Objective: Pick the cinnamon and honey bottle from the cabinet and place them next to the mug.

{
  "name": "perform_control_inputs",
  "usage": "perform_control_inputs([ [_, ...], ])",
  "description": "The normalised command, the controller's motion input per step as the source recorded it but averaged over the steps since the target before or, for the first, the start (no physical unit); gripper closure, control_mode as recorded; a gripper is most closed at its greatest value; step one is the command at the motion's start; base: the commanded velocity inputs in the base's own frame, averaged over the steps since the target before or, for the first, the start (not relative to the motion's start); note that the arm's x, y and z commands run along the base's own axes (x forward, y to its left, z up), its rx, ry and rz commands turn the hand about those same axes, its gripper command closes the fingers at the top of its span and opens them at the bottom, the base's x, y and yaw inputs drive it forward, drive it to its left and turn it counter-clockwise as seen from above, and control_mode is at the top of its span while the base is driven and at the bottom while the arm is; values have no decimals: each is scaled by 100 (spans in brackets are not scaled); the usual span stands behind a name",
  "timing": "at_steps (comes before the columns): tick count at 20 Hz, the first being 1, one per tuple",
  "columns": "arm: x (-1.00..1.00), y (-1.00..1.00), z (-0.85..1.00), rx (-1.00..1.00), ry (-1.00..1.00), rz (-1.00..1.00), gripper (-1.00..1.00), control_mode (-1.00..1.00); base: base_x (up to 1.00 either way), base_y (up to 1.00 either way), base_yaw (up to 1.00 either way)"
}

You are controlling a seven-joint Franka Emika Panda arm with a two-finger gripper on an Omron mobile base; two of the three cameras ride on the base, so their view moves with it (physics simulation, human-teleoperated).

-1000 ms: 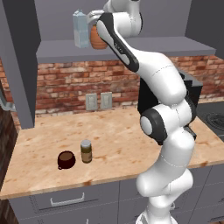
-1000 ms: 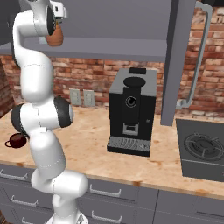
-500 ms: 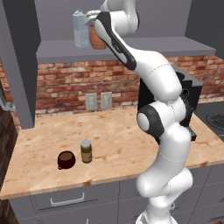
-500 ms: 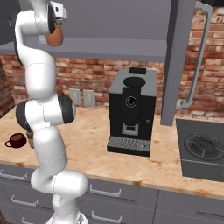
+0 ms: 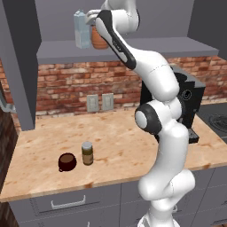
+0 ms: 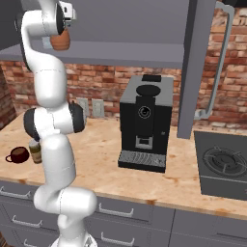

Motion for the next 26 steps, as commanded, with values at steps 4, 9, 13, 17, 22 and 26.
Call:
perform_control_inputs([
  [4,7,3,0,0,1,0,-100,-100,0,0,0],
  [9,0,1,0,0,2,0,100,-100,0,0,0],
  [13,0,0,0,0,3,0,100,-100,0,0,0],
  [17,-9,0,0,0,1,0,100,-100,0,0,0],
  [22,-35,0,0,0,0,0,100,-100,0,0,0],
  [26,-51,-11,0,3,-2,0,100,-100,0,0,0],
])
